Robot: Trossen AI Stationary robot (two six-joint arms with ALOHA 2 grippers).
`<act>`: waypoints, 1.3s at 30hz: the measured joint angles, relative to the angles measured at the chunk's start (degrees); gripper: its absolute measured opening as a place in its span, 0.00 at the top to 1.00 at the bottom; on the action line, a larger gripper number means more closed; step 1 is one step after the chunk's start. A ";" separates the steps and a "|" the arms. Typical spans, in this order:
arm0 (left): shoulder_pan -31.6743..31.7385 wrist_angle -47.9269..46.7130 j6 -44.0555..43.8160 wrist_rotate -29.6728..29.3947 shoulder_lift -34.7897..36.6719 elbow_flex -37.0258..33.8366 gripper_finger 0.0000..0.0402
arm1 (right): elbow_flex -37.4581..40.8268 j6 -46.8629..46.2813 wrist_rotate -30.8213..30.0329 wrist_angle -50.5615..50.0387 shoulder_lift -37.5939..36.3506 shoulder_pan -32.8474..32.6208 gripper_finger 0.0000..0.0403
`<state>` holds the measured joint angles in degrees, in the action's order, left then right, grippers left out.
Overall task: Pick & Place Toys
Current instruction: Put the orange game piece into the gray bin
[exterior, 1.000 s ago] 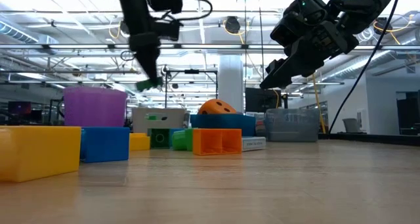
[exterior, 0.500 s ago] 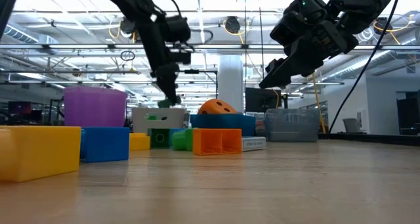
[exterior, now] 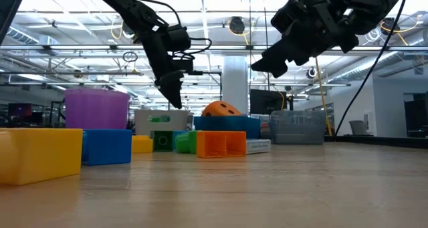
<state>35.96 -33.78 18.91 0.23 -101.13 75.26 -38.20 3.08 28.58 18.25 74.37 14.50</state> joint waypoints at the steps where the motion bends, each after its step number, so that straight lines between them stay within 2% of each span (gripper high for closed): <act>1: 0.16 -0.43 0.01 0.00 0.24 0.00 0.38 | 0.00 -1.06 -0.02 0.67 0.00 0.00 0.43; 6: -0.03 -0.53 -0.61 2.19 3.98 0.00 0.34 | 0.00 -2.58 -0.03 3.79 0.00 0.00 0.43; 10: -0.04 -0.43 -1.27 9.26 9.48 0.00 0.36 | 0.00 -2.58 -0.39 8.86 0.00 0.00 0.43; 14: 0.40 0.25 -2.23 17.83 14.79 -1.27 0.39 | -0.17 -7.11 -5.79 15.53 0.00 -1.27 0.43; 18: -0.73 4.56 -4.46 26.71 19.82 -6.29 0.42 | -2.53 -6.58 -8.51 13.88 0.00 -3.02 0.43; 20: -2.57 10.05 -5.78 30.40 22.21 -10.65 0.43 | -4.35 -6.32 -9.70 11.14 0.21 -3.76 0.43; 22: -5.17 17.82 -8.25 31.33 24.44 -15.93 0.43 | -6.87 -5.48 -11.61 7.15 1.26 -4.49 0.43; 28: -14.83 45.82 -17.81 28.36 27.95 -31.34 0.43 | -14.82 -4.80 -17.80 -4.91 8.63 -6.30 0.43; 32: -22.38 63.44 -21.08 17.78 28.22 -38.60 0.43 | -16.46 -6.60 -19.74 -5.12 16.70 -7.18 0.43; 35: -27.72 69.34 -21.22 10.47 28.22 -41.65 0.43 | -16.96 -9.69 -20.32 -1.51 23.12 -7.60 0.43; 39: -33.40 70.53 -20.63 2.82 28.20 -42.72 0.43 | -16.81 -13.54 -26.16 2.31 30.09 -8.19 0.43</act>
<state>2.56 36.75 -1.72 3.05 -72.93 32.55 -55.00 -10.47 2.41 20.56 104.46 6.32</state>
